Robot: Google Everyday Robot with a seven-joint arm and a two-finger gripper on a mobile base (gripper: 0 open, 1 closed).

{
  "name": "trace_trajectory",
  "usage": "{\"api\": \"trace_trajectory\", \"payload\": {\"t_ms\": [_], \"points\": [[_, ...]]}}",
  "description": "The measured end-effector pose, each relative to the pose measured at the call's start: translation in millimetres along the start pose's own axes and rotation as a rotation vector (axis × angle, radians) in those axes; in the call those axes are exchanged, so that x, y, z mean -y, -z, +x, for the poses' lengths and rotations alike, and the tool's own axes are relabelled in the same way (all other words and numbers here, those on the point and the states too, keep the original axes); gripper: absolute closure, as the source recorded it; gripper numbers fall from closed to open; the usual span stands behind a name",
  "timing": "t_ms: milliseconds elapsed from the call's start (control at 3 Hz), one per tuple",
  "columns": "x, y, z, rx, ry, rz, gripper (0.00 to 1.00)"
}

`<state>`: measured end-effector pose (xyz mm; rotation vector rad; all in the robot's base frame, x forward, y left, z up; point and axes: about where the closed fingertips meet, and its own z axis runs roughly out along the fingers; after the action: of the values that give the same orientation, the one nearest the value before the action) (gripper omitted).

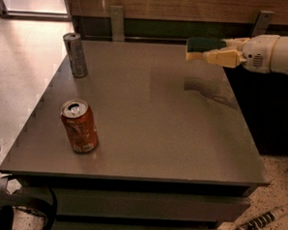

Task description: Move sponge near coke can

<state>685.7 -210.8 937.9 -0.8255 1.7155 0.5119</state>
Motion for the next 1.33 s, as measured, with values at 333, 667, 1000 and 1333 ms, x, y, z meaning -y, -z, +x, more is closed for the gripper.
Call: {"api": "trace_trajectory", "payload": {"t_ms": [333,667,1000,1333], "points": [[-42,33,2,-0.005,0.001,-0.014,1.0],[-92,49,17,-0.003,-0.014,-0.075,1.0],[-143,48,34,-0.011,-0.033,-0.168,1.0],[-199,39,40,-0.027,0.001,-0.279,1.0]]}}
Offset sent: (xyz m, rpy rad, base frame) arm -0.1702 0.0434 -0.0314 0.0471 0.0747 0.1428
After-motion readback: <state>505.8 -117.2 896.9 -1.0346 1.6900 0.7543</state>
